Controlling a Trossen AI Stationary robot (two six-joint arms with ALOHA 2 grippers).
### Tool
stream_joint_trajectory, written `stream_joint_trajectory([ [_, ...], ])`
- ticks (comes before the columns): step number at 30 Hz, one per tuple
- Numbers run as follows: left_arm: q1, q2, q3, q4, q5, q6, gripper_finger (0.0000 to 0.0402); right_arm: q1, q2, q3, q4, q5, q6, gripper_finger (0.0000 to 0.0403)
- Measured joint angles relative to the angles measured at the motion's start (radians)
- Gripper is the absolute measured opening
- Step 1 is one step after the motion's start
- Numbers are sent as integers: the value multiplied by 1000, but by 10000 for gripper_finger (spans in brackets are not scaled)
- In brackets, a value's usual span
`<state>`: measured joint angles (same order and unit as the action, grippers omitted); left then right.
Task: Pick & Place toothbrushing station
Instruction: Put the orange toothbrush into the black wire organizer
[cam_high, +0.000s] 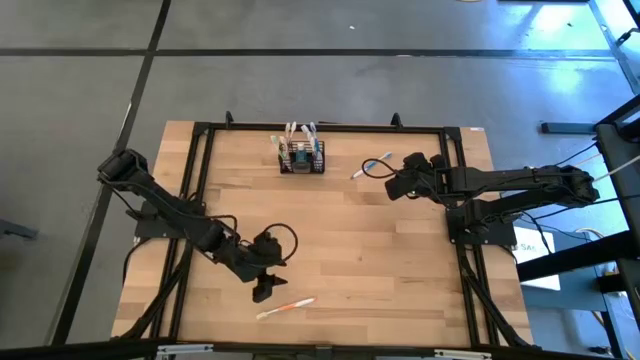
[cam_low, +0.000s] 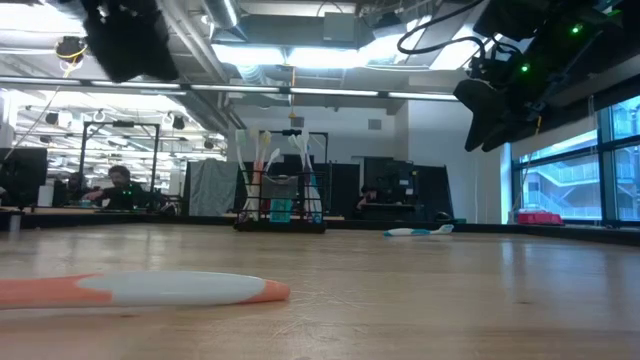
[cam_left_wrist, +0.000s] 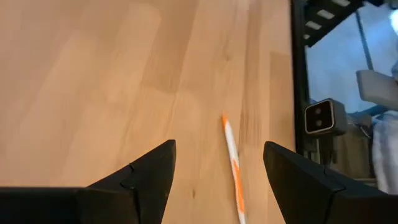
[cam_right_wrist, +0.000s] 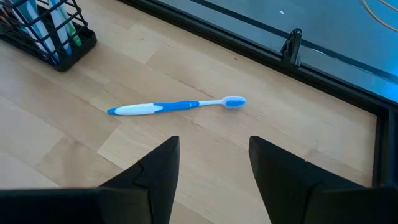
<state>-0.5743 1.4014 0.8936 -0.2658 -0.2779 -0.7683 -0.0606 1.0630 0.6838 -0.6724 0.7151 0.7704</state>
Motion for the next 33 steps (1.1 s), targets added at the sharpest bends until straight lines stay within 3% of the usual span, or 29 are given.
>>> stream_joint_trajectory([
  [7,-11,2,0,-29,34,-162,239,0,0,0,0,0,7,197],
  [21,-77,14,8,14,34,-262,239,0,0,0,12,0,7,197],
  [27,-95,101,128,-34,36,-227,239,0,0,0,32,-25,7,197],
  [33,-102,236,321,-282,68,-209,239,0,0,0,34,-26,7,197],
])
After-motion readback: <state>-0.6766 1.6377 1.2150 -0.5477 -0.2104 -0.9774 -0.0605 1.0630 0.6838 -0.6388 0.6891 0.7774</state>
